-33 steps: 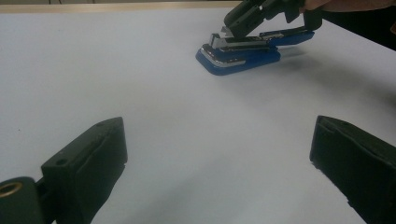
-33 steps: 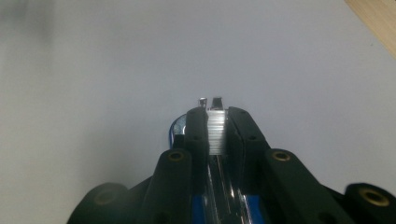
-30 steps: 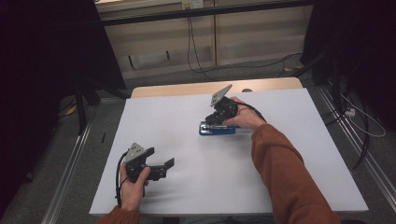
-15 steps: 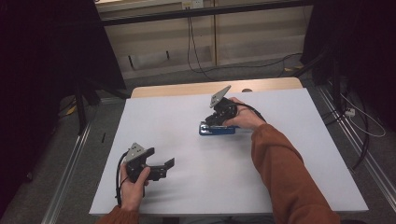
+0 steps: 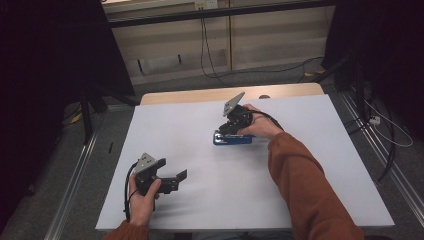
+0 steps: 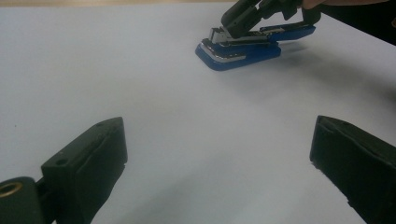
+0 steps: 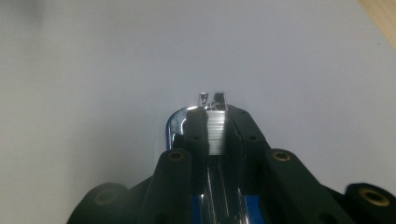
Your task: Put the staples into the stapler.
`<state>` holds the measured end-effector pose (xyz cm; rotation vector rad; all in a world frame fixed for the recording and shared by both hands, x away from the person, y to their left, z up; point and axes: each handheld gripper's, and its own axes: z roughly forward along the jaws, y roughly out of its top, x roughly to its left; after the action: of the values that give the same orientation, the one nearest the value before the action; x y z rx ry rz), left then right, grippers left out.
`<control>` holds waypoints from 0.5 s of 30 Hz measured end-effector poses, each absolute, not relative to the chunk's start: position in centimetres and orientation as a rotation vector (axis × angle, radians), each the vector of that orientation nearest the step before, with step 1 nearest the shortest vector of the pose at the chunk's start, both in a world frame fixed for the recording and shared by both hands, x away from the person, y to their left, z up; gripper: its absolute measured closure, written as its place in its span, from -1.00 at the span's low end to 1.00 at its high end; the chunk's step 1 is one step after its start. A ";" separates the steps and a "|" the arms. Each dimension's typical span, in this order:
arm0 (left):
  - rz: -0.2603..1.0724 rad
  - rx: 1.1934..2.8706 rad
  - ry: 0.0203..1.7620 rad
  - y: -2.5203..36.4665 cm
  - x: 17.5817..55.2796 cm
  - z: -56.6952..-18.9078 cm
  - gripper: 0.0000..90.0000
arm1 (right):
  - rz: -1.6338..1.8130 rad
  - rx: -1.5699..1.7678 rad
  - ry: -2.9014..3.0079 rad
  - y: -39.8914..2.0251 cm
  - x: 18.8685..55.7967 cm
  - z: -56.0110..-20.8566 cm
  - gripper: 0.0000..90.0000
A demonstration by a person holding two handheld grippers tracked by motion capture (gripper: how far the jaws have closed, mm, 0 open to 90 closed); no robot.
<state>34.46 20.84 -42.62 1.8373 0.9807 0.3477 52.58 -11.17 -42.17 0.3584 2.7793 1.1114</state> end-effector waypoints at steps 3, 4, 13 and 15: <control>0.346 1.832 0.982 20.8 34.4 -42.6 -0.91 | 1.097 0.349 2.783 -10.9 52.6 -42.1 0.75; 0.344 1.833 0.981 20.8 34.4 -42.6 -0.91 | 1.097 0.347 2.783 -10.9 52.6 -42.1 0.75; 0.341 1.835 0.980 20.7 34.4 -42.7 -0.91 | 1.106 0.369 2.786 -10.8 52.7 -42.1 0.75; 0.339 1.833 0.983 20.7 34.5 -42.7 -0.91 | 1.110 0.361 2.782 -10.7 52.7 -42.2 0.74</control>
<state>34.46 20.71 -42.69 1.8333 0.9825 0.3395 52.74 -10.70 -42.16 0.3609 2.7816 1.1099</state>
